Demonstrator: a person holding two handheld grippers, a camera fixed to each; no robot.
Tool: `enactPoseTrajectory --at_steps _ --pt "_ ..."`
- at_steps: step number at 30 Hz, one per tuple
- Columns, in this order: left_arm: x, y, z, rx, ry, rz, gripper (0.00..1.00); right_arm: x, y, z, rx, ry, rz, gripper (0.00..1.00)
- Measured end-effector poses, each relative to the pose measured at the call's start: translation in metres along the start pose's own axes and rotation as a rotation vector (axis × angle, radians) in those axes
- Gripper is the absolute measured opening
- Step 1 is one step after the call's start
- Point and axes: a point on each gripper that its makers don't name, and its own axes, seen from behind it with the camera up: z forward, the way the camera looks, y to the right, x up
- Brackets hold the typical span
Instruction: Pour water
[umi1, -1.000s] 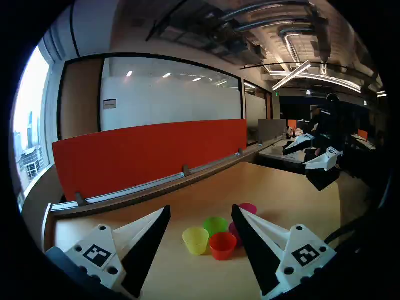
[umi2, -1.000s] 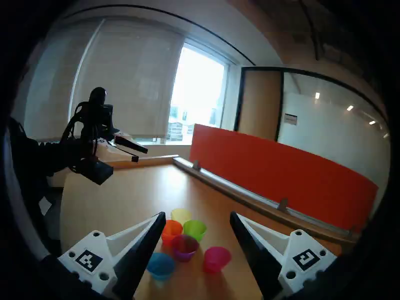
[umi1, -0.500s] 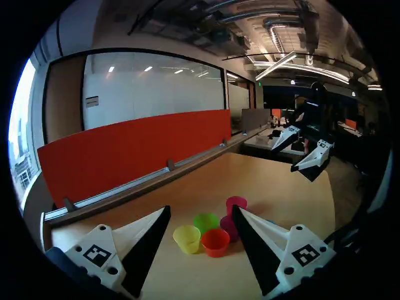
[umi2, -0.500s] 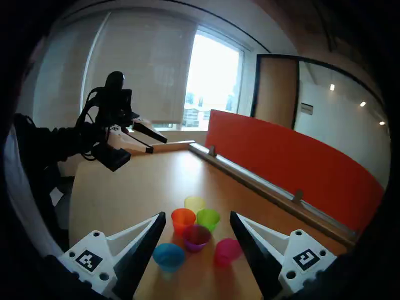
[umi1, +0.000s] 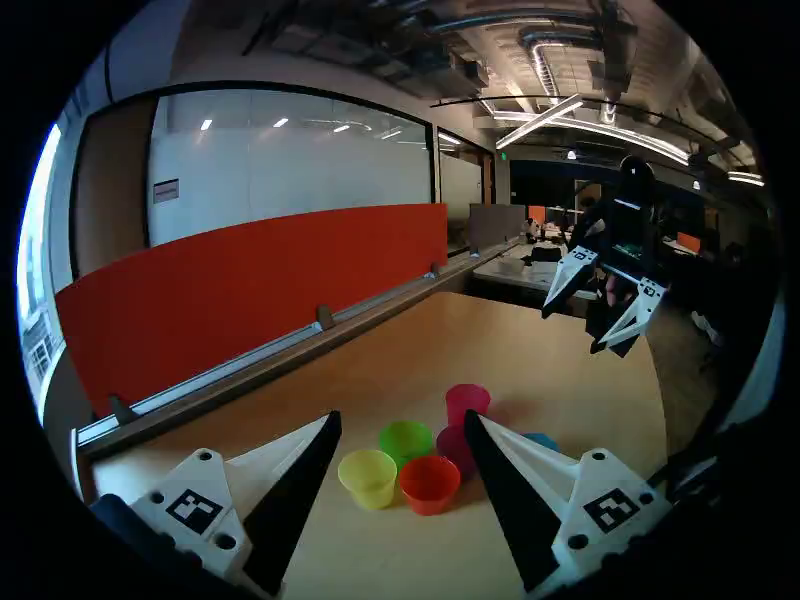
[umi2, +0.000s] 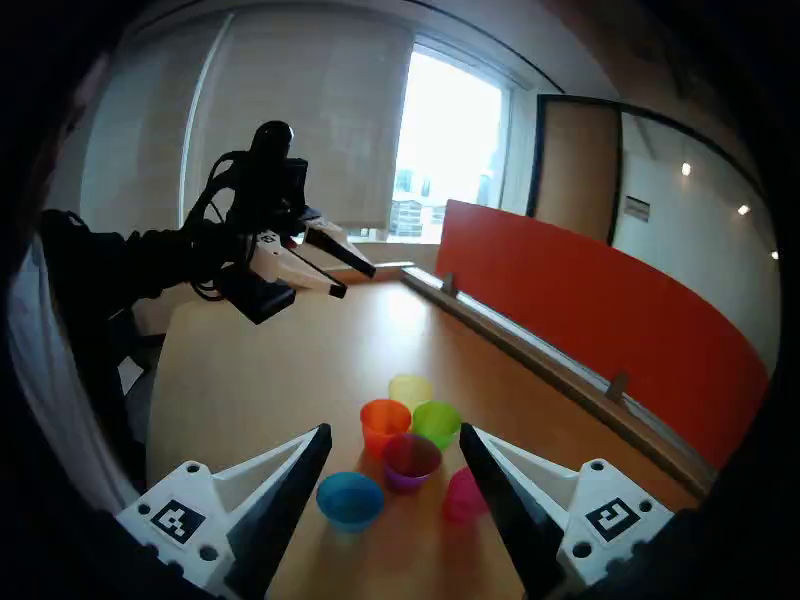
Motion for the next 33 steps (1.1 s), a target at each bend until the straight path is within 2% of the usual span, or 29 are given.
enactPoseTrajectory --at_steps 14,23,33 --pt "0.005 0.008 0.024 -0.068 -0.030 0.045 0.90 -0.010 -0.007 0.009 0.035 -0.031 -0.017 1.00" --pt "-0.009 0.009 0.044 -0.111 -0.069 0.052 0.90 -0.031 -0.013 0.018 0.052 -0.062 -0.019 1.00" --pt "-0.024 0.004 0.067 -0.146 -0.109 0.058 0.90 -0.060 -0.013 0.030 0.067 -0.111 -0.020 1.00"
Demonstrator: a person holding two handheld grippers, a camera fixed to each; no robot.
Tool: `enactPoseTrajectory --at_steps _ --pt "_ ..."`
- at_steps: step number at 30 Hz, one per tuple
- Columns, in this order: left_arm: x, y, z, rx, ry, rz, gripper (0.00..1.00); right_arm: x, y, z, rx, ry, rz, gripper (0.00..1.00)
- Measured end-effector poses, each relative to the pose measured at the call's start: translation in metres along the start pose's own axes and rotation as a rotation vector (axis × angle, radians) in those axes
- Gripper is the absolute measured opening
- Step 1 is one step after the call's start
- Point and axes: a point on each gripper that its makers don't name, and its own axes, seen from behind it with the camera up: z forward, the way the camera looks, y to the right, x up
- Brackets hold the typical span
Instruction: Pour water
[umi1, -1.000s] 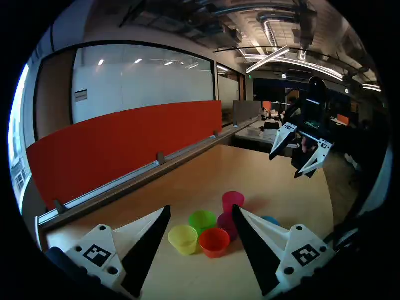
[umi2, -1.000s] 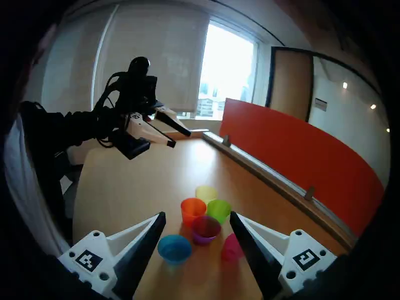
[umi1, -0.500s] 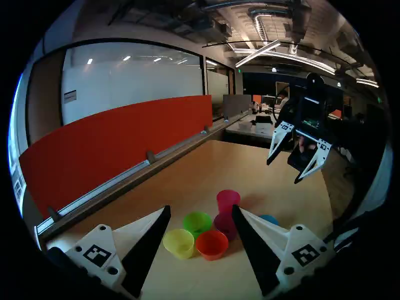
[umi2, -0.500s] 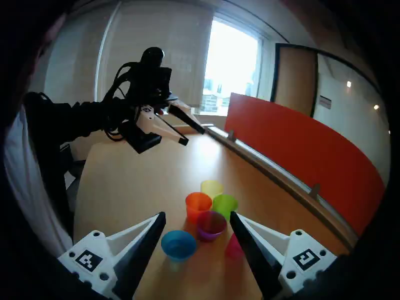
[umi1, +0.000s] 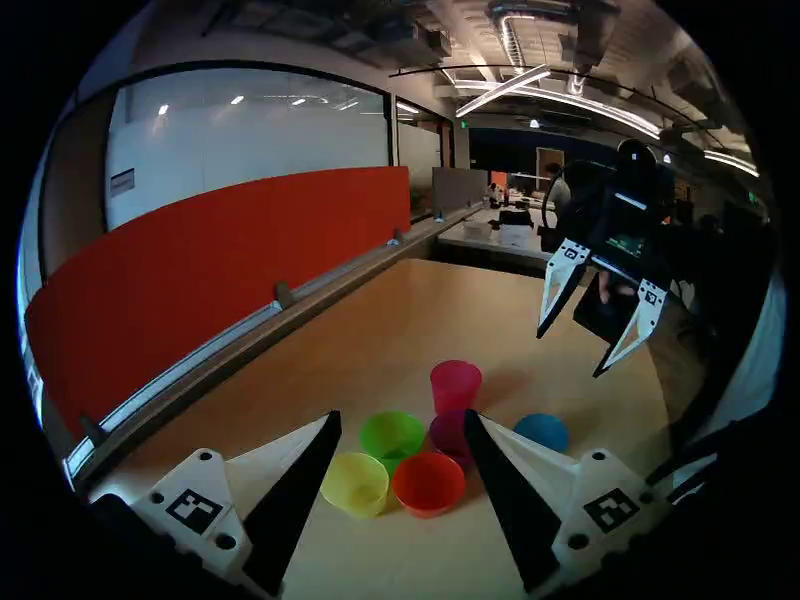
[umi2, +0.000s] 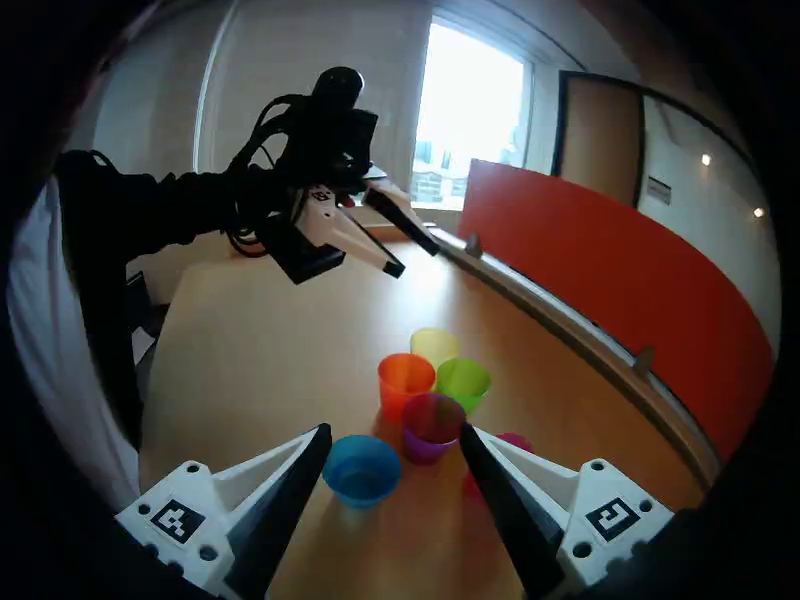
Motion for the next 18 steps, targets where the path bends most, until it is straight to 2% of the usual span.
enactPoseTrajectory --at_steps 18 --pt "-0.027 0.000 0.026 -0.061 -0.072 0.028 0.90 -0.034 -0.013 0.031 0.074 -0.062 -0.007 1.00"
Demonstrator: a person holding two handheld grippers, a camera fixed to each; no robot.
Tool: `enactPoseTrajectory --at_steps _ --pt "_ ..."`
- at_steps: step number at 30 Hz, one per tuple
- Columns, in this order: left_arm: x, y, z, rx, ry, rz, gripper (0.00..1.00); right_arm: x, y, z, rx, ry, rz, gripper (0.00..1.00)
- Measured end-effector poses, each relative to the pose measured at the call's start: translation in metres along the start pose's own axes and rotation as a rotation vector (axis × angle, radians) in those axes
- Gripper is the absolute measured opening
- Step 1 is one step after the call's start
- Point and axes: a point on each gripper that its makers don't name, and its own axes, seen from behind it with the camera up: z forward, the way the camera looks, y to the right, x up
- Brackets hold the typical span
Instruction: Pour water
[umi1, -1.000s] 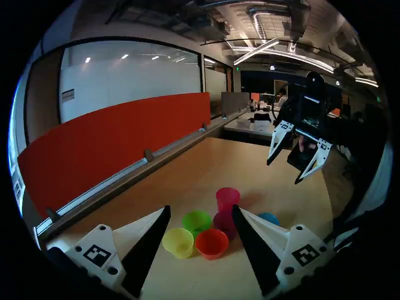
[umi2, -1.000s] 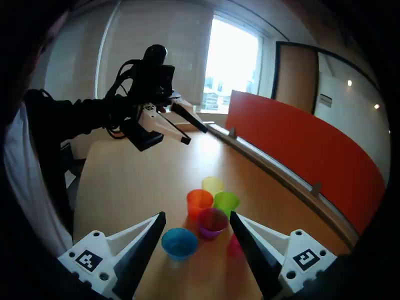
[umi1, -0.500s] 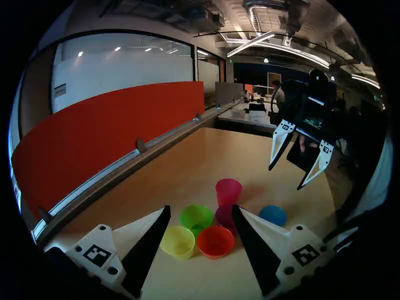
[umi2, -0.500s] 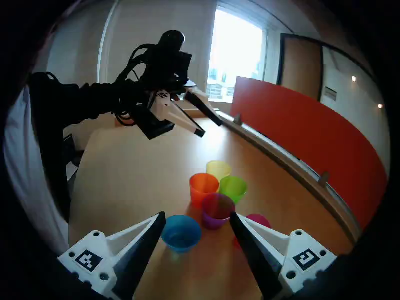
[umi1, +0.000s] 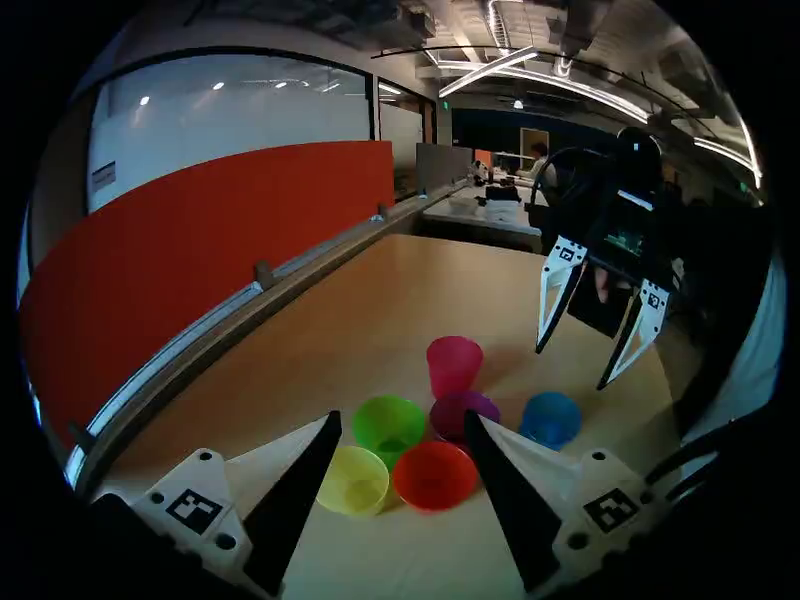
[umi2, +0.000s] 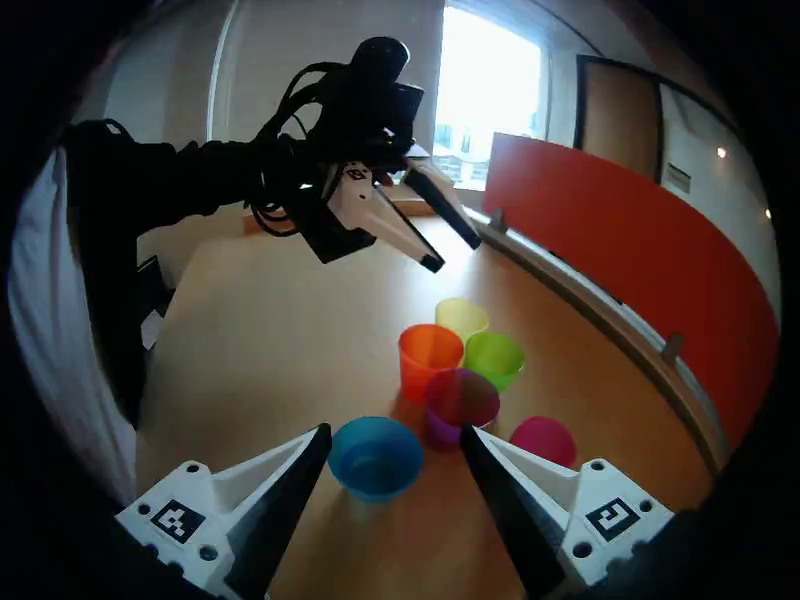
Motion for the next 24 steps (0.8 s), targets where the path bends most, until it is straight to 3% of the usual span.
enactPoseTrajectory --at_steps 24 --pt "-0.018 0.002 0.025 -0.039 -0.056 0.025 0.90 -0.041 -0.010 0.023 0.043 -0.061 0.005 1.00"
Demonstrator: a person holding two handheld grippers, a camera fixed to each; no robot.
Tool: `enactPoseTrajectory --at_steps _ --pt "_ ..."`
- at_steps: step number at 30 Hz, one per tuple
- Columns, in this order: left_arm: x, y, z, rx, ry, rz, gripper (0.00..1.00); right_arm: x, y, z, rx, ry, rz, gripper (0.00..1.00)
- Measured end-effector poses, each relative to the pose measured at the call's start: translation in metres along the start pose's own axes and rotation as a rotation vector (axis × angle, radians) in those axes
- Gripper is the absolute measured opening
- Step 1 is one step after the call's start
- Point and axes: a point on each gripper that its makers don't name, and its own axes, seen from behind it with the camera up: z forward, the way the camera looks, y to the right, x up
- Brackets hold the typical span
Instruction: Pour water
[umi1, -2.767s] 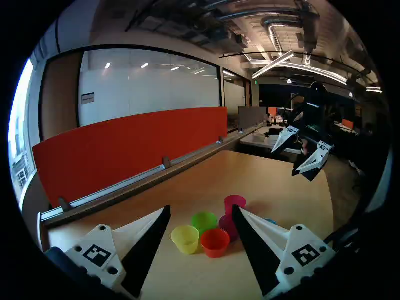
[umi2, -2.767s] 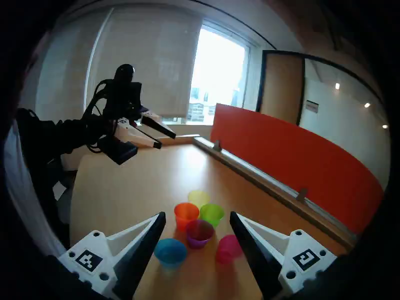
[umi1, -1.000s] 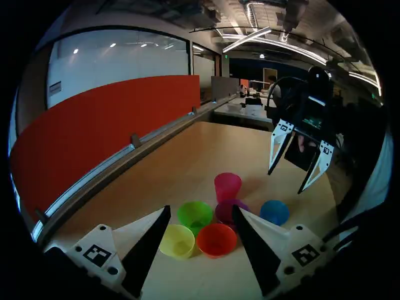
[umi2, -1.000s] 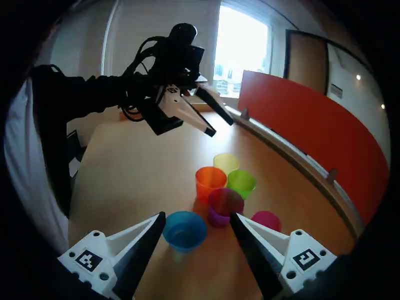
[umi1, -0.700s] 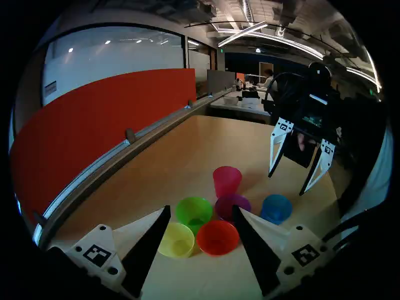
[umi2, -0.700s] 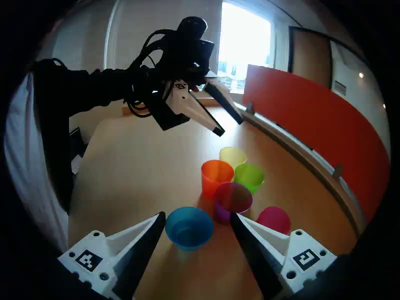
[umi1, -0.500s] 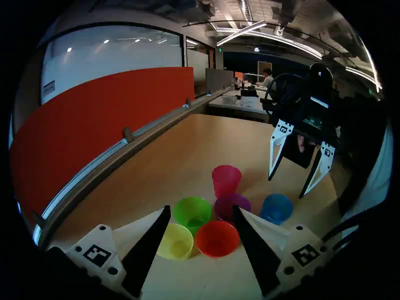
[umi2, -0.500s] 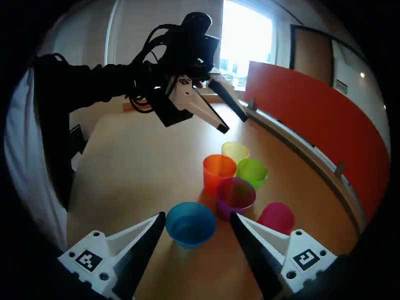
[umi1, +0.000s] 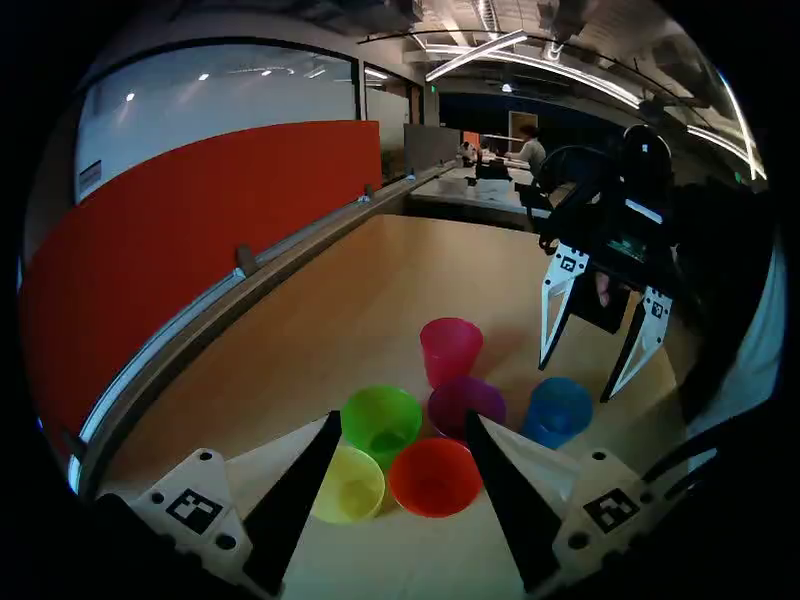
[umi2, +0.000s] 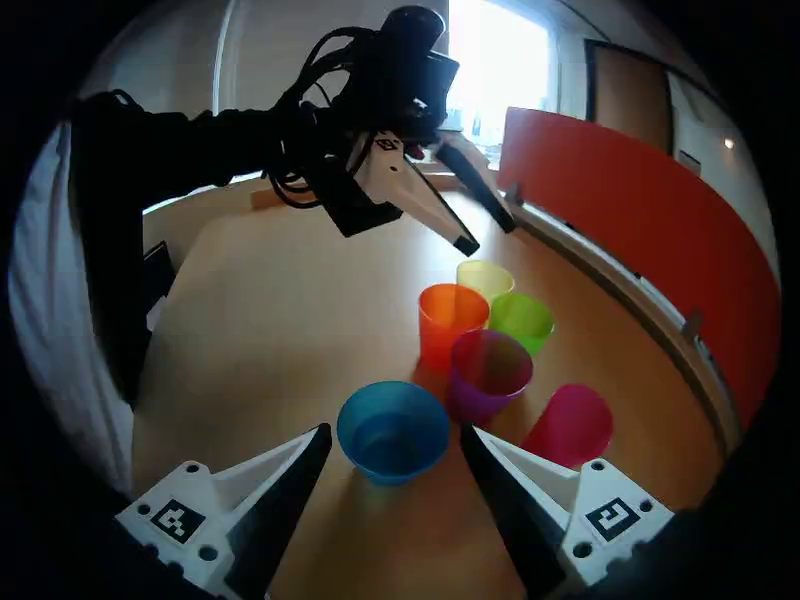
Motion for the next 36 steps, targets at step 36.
enactPoseTrajectory --at_steps 36 --pt "-0.021 -0.006 0.032 -0.016 -0.070 0.028 0.91 -0.017 0.001 0.028 0.022 -0.016 -0.017 0.99"
